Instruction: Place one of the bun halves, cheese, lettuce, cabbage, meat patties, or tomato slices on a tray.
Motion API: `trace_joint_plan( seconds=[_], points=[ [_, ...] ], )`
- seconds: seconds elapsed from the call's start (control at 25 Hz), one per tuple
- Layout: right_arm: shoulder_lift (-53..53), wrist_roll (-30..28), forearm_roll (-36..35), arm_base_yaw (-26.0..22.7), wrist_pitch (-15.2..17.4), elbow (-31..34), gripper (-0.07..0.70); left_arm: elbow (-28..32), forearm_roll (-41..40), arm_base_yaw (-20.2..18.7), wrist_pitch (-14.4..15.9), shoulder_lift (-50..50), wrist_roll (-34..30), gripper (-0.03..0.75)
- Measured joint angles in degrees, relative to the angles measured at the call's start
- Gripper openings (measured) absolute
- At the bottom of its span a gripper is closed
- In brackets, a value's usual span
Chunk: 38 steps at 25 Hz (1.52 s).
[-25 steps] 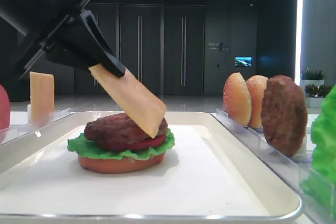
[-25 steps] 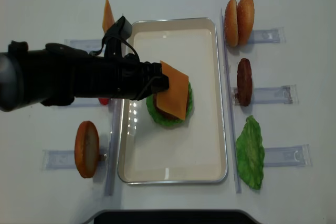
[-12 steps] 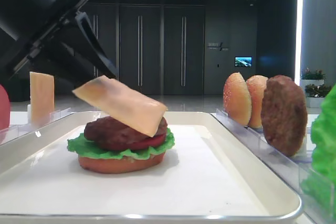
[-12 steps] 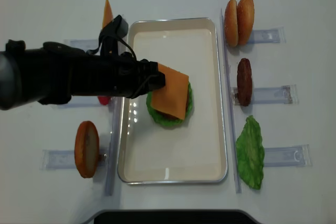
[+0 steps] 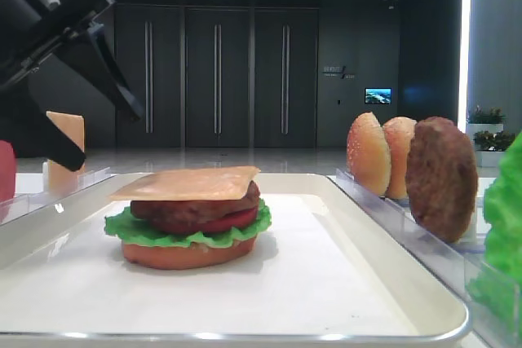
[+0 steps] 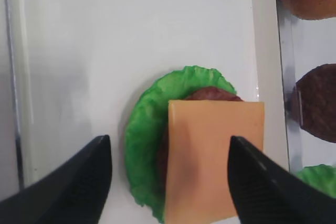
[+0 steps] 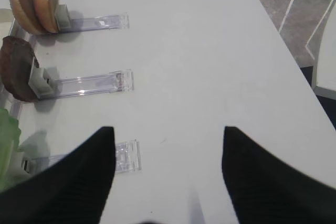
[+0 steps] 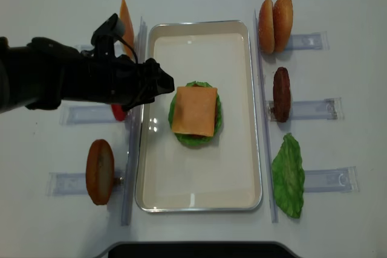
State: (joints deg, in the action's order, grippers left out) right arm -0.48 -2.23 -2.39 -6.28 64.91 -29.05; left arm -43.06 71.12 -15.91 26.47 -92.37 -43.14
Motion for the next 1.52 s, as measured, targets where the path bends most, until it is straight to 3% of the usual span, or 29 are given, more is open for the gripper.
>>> trace_joint_plan(
  seconds=[0.12, 0.28, 0.48, 0.6, 0.8, 0.88, 1.16, 1.36, 1.52],
  points=[
    [0.0, 0.0, 0.0, 0.0, 0.0, 0.0, 0.423, -4.7, -5.9, 0.0, 3.6, -0.1, 6.4, 0.507],
    [0.0, 0.0, 0.0, 0.0, 0.0, 0.0, 0.423, -14.4, -22.8, 0.0, 9.8, -0.1, 23.1, 0.491],
    [0.0, 0.0, 0.0, 0.0, 0.0, 0.0, 0.423, -27.3, -52.9, 0.0, 23.8, -0.1, 48.2, 0.475],
    [0.0, 0.0, 0.0, 0.0, 0.0, 0.0, 0.423, -32.9, -64.7, 0.0, 30.9, -0.1, 56.1, 0.475],
    [0.0, 0.0, 0.0, 0.0, 0.0, 0.0, 0.423, -36.7, -74.2, 0.2, 37.7, 0.8, 61.0, 0.475],
    [0.0, 0.0, 0.0, 0.0, 0.0, 0.0, 0.423, -36.9, -75.1, 2.0, 39.0, 0.9, 60.3, 0.475],
    [0.0, 0.0, 0.0, 0.0, 0.0, 0.0, 0.423, -36.9, -79.9, 13.9, 39.6, 0.9, 56.6, 0.475],
    [0.0, 0.0, 0.0, 0.0, 0.0, 0.0, 0.422, -35.7, -83.1, 15.0, 39.7, 3.2, 55.2, 0.448],
    [0.0, 0.0, 0.0, 0.0, 0.0, 0.0, 0.422, -25.9, -83.4, 15.0, 38.7, 12.9, 55.2, 0.437]
  ],
)
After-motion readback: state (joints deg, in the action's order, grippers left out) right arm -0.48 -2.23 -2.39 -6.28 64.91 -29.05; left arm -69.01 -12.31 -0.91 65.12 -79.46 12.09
